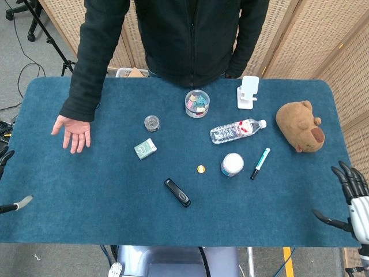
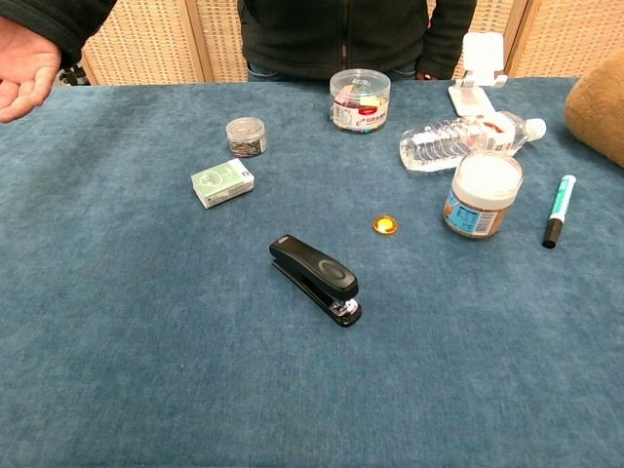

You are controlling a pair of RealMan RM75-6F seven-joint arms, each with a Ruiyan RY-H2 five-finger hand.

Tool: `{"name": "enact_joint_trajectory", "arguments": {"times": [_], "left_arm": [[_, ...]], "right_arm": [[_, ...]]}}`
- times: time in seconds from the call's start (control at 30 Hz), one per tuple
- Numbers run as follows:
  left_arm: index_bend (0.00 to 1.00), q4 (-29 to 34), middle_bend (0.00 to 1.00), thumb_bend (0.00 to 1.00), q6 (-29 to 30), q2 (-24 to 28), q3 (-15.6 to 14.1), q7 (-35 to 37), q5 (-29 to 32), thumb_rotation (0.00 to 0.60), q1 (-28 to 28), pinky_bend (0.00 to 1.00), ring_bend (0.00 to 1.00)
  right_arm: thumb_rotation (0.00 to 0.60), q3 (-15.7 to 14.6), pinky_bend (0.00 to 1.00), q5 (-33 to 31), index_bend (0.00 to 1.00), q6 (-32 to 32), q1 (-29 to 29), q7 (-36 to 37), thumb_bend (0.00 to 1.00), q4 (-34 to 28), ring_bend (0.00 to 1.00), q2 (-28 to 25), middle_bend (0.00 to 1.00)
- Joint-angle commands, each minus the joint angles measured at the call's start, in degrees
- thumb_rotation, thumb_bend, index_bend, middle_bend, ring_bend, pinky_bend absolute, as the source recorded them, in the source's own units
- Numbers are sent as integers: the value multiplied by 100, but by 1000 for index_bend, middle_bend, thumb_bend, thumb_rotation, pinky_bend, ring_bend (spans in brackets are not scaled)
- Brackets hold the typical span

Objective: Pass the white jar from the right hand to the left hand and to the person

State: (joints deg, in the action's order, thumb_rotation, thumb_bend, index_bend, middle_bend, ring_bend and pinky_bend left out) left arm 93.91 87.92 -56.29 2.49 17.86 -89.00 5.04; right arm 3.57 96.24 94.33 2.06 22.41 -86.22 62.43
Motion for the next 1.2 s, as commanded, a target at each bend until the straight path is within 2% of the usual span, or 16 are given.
{"name": "enact_joint_trajectory", "arguments": {"times": [0.03, 0.23, 0.37, 0.57, 0.87, 1.07, 1.2], "left_arm": [[0, 18, 0, 0, -26, -1, 5, -14, 12, 600, 14, 0, 0], [0, 59, 0, 0, -25, -6, 17, -79, 28, 600, 16, 0, 0], [0, 67, 0, 0, -129, -1, 29, -104, 104, 600, 50, 0, 0], [0, 159, 0, 0, -207, 57, 28, -173, 162, 600, 64, 0, 0], [0, 243, 0, 0, -381, 119, 3, -166, 235, 600, 103, 0, 0], [0, 265, 0, 0, -366, 130, 13, -131, 235, 600, 99, 0, 0], [0, 282, 0, 0, -422, 127, 36, -153, 305, 600, 121, 0, 0]], "right_arm": [[600, -4, 0, 354, 0, -331, 418, 200, 0, 82, 0, -9, 0], [600, 142, 0, 584, 0, -1025, 1142, 235, 0, -195, 0, -223, 0], [600, 292, 0, 421, 0, -2181, 1914, -102, 0, -617, 0, -283, 0], [600, 363, 0, -21, 0, -3378, 2632, -316, 0, -770, 0, -23, 0], [600, 551, 6, -829, 1, -4187, 3224, -740, 0, -322, 0, 729, 0], [600, 605, 134, -1244, 81, -4449, 3460, -1041, 0, 201, 0, 1280, 17], [600, 609, 222, -1403, 162, -4529, 3584, -1188, 0, 593, 59, 1648, 94]]}}
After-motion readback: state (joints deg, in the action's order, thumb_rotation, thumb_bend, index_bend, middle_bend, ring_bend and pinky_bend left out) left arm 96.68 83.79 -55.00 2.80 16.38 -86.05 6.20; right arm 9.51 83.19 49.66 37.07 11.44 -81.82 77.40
